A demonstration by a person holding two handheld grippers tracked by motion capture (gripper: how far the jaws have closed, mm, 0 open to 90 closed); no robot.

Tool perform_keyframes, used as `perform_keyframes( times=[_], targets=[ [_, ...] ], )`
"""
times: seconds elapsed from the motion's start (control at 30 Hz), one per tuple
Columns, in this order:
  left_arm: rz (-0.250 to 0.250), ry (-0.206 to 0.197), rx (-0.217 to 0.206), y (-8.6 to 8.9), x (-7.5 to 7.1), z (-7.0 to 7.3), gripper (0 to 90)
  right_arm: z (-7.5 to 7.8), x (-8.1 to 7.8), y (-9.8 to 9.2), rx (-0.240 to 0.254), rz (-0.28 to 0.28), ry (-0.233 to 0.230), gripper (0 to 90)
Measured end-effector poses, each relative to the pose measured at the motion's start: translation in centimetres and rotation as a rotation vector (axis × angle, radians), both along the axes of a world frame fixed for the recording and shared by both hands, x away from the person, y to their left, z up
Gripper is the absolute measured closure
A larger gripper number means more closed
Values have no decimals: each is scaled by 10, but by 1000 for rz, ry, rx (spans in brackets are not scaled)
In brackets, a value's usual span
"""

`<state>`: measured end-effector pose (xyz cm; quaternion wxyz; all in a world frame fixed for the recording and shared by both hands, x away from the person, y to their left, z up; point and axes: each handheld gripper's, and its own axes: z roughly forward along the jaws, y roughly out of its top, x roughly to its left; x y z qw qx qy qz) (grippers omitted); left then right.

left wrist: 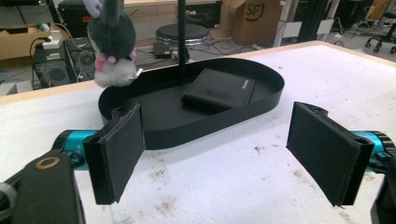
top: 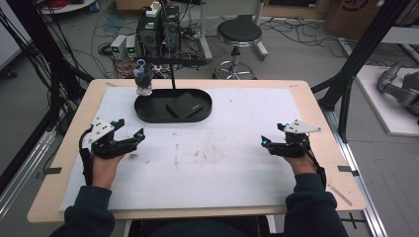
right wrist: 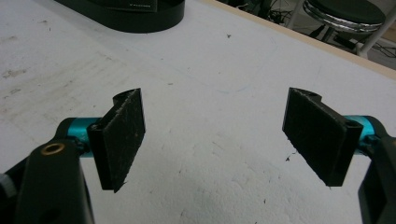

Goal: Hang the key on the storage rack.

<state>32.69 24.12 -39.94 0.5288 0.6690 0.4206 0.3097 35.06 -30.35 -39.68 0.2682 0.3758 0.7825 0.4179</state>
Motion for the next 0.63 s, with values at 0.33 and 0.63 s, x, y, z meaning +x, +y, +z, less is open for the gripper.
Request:
perform_keyframes(
  times=[0.33,0.63],
  targets=[
    [3,-3,-1,1,0,0,188,-1,1,0,1,-5,2,216],
    [7,0,-1,2,1,0,189,-1,1,-1,9,-5,5,216]
  ],
)
